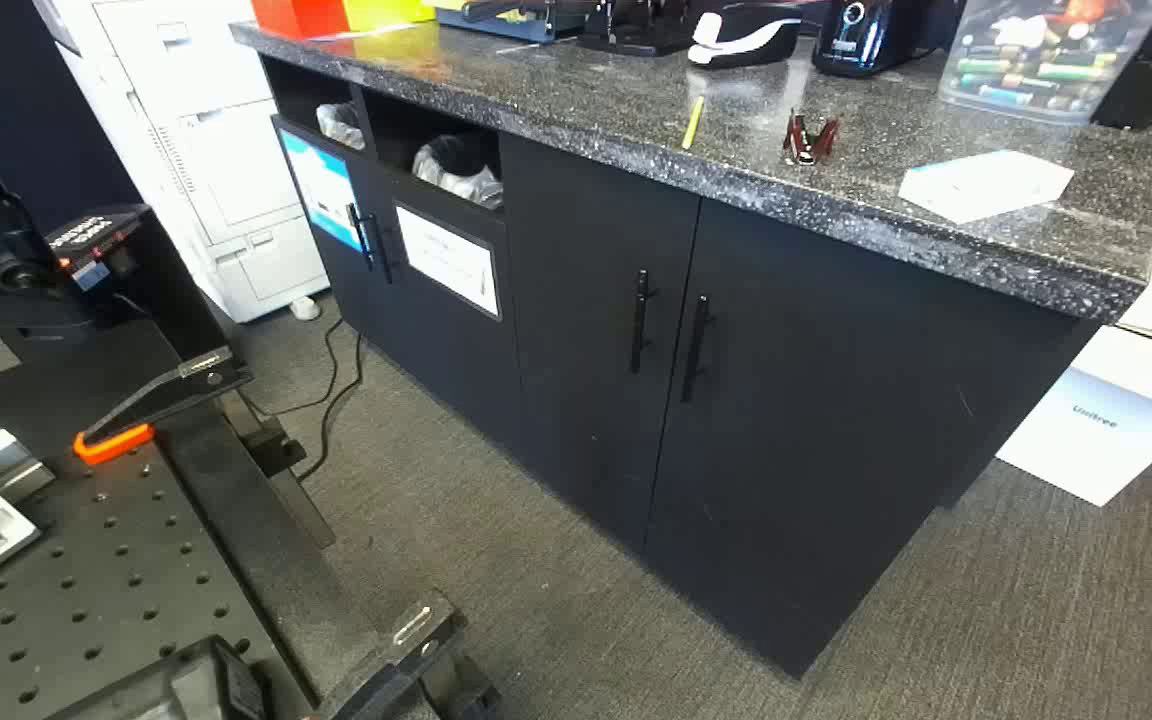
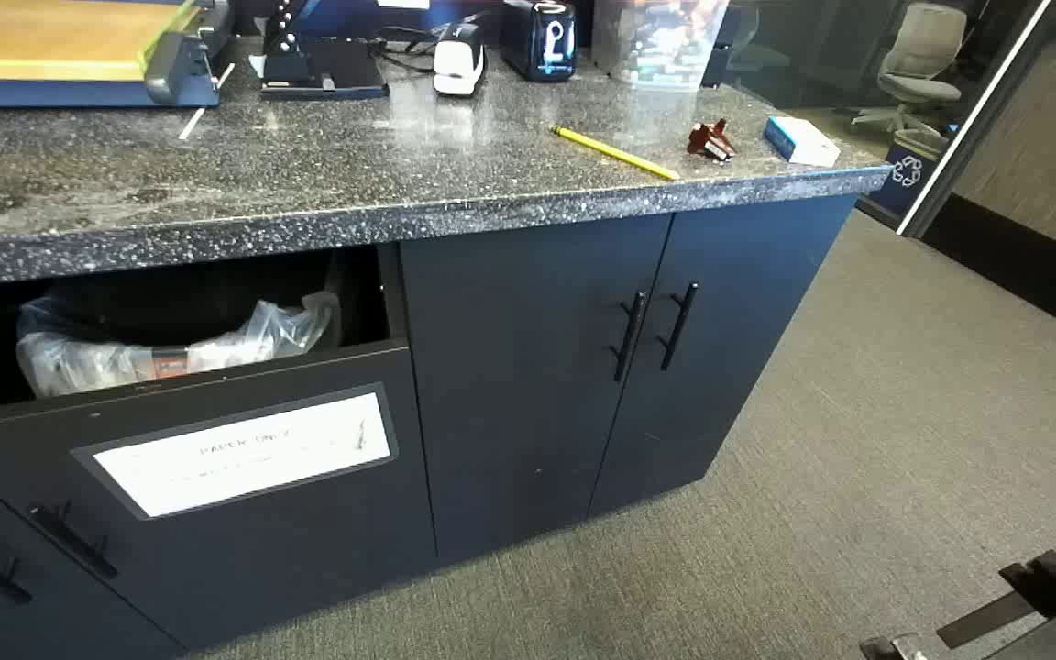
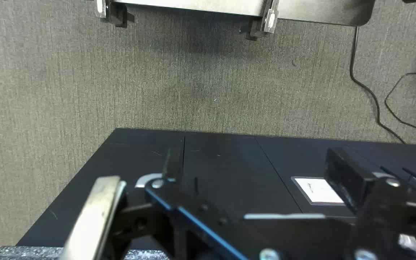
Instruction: Move the staple creeper to the left
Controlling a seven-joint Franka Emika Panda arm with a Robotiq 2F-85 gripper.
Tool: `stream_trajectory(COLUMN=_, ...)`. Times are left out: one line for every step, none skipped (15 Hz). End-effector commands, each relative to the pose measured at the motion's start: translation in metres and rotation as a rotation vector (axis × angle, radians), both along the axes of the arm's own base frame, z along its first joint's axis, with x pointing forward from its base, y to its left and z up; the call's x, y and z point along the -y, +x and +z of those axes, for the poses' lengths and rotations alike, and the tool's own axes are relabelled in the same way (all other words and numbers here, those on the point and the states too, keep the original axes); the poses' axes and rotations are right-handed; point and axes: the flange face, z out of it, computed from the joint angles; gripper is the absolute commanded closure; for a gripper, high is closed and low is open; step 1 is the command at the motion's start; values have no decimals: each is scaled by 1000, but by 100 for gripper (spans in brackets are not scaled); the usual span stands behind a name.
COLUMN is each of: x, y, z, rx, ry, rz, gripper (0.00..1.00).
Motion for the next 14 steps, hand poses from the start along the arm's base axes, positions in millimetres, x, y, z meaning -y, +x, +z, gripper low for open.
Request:
stream_trajectory(x=0, y=0, z=1, rx=0, ry=0, rz=0, gripper=0)
stream_trajectory(x=0, y=0, z=1, rx=0, ry=0, rz=0, gripper=0)
stream_trajectory(x=0, y=0, z=1, rx=0, ry=0, rz=0, gripper=0)
stream_trajectory(x=0, y=0, z=1, rx=0, ry=0, rz=0, gripper=0)
stream_trajectory(x=0, y=0, z=1, rx=0, ry=0, rz=0, gripper=0)
stream_trajectory(x=0, y=0, z=1, rx=0, ry=0, rz=0, gripper=0)
stream_trajectory(x=0, y=0, z=1, rx=0, ry=0, rz=0, gripper=0)
stream_trajectory(x=0, y=0, z=1, rx=0, ry=0, rz=0, gripper=0)
stream_trajectory(x=0, y=0, z=1, rx=0, ry=0, rz=0, gripper=0)
stream_trajectory(x=0, y=0, z=1, rx=0, ry=0, rz=0, gripper=0)
stream_trajectory(x=0, y=0, z=1, rx=0, ry=0, rz=0, gripper=0)
stream_trajectory(x=0, y=0, z=1, rx=0, ry=0, rz=0, gripper=0)
stream_trajectory(x=0, y=0, z=1, rx=0, ry=0, rz=0, gripper=0)
stream_trajectory(x=1, y=10, z=-4, rx=-8, ry=5, rz=-17, gripper=0)
